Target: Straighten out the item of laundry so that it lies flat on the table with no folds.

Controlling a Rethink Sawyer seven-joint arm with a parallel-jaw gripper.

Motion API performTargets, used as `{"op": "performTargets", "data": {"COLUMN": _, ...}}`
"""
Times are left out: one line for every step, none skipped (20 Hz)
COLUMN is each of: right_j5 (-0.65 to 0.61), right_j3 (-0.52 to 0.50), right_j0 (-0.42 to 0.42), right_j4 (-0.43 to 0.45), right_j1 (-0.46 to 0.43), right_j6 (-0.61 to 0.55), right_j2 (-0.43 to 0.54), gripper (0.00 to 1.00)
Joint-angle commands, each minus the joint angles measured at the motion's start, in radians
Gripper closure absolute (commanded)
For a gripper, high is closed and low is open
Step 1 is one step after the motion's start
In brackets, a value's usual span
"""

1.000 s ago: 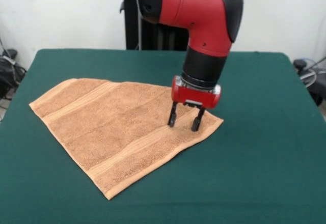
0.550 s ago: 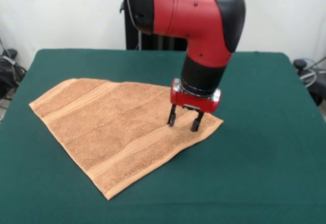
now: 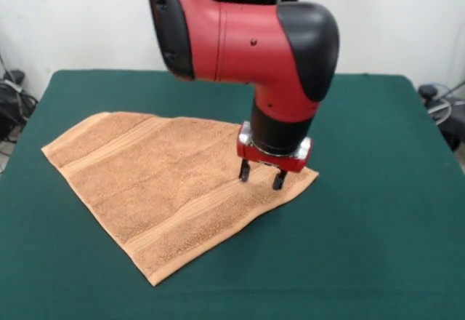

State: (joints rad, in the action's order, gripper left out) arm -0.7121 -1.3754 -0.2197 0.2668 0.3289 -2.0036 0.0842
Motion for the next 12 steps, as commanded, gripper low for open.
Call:
{"op": "performTargets", "data": {"right_j5": 0.059, "right_j3": 0.187, "right_j0": 0.007, "right_j4": 0.062, "right_j1": -0.118, "right_j6": 0.209, "right_j2": 0.201, "gripper": 0.00}}
{"op": "performTargets", "data": {"right_j5": 0.049, "right_j3": 0.213, "right_j0": 0.016, "right_j4": 0.073, "right_j1": -0.126, "right_j6": 0.207, "right_j2": 0.197, "gripper": 0.00}}
{"op": "performTargets", "data": {"right_j5": 0.026, "right_j3": 0.247, "right_j0": 0.023, "right_j4": 0.077, "right_j1": -0.141, "right_j6": 0.207, "right_j2": 0.198, "gripper": 0.00}}
{"op": "performTargets", "data": {"right_j5": 0.003, "right_j3": 0.281, "right_j0": 0.030, "right_j4": 0.082, "right_j1": -0.155, "right_j6": 0.208, "right_j2": 0.199, "gripper": 0.00}}
{"op": "performTargets", "data": {"right_j5": -0.017, "right_j3": 0.317, "right_j0": 0.037, "right_j4": 0.090, "right_j1": -0.168, "right_j6": 0.209, "right_j2": 0.200, "gripper": 0.00}}
{"op": "performTargets", "data": {"right_j5": -0.036, "right_j3": 0.350, "right_j0": 0.043, "right_j4": 0.098, "right_j1": -0.179, "right_j6": 0.209, "right_j2": 0.204, "gripper": 0.00}}
{"op": "performTargets", "data": {"right_j5": -0.056, "right_j3": 0.383, "right_j0": 0.048, "right_j4": 0.107, "right_j1": -0.189, "right_j6": 0.209, "right_j2": 0.207, "gripper": 0.00}}
{"op": "performTargets", "data": {"right_j5": -0.078, "right_j3": 0.413, "right_j0": 0.050, "right_j4": 0.111, "right_j1": -0.201, "right_j6": 0.212, "right_j2": 0.214, "gripper": 0.00}}
{"op": "performTargets", "data": {"right_j5": -0.098, "right_j3": 0.448, "right_j0": 0.051, "right_j4": 0.114, "right_j1": -0.216, "right_j6": 0.218, "right_j2": 0.224, "gripper": 0.00}}
{"op": "performTargets", "data": {"right_j5": -0.119, "right_j3": 0.480, "right_j0": 0.052, "right_j4": 0.118, "right_j1": -0.230, "right_j6": 0.225, "right_j2": 0.233, "gripper": 0.00}}
{"op": "performTargets", "data": {"right_j5": -0.139, "right_j3": 0.512, "right_j0": 0.053, "right_j4": 0.121, "right_j1": -0.244, "right_j6": 0.232, "right_j2": 0.242, "gripper": 0.00}}
{"op": "performTargets", "data": {"right_j5": -0.155, "right_j3": 0.539, "right_j0": 0.055, "right_j4": 0.124, "right_j1": -0.257, "right_j6": 0.237, "right_j2": 0.250, "gripper": 0.00}}
